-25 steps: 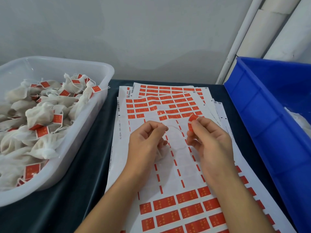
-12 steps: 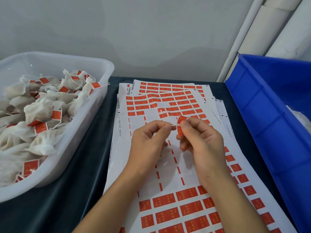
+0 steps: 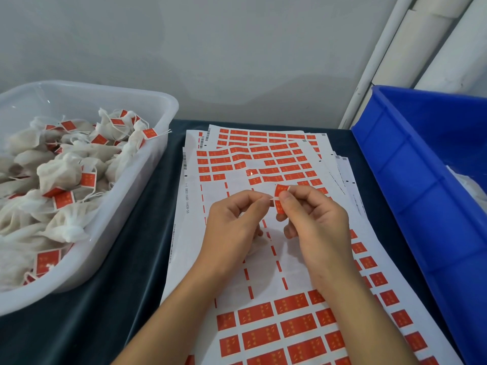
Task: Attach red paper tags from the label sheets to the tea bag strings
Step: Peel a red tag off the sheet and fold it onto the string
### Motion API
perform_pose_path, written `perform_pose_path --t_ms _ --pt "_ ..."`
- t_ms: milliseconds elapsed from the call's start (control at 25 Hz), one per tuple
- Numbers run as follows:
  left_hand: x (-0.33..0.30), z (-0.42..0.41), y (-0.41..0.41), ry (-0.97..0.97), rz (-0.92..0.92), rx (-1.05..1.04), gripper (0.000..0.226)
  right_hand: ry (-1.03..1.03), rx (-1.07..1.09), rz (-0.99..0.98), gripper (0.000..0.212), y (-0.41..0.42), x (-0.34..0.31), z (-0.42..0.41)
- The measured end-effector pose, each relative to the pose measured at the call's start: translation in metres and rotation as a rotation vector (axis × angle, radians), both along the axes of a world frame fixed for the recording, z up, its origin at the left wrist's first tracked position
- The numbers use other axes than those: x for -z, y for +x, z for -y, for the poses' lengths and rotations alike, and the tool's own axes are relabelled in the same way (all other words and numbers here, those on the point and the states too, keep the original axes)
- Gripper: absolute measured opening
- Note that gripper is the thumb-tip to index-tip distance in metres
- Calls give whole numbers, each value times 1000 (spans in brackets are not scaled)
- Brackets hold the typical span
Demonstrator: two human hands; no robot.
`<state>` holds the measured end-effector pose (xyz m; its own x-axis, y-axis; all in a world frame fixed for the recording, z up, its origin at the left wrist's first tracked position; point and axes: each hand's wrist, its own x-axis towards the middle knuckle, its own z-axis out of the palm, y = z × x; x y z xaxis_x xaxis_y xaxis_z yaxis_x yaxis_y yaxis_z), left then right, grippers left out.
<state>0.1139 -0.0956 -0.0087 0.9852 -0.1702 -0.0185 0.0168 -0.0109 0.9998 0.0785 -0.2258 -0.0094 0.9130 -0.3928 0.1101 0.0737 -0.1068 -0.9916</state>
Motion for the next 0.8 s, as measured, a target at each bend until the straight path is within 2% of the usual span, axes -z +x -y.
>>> perform_pose_path --t_ms 600,800 --pt "1 0 0 24 17 27 26 -153 5 46 5 1 2 2" --pt "2 -1 0 49 46 33 27 -353 19 94 3 0 3 4"
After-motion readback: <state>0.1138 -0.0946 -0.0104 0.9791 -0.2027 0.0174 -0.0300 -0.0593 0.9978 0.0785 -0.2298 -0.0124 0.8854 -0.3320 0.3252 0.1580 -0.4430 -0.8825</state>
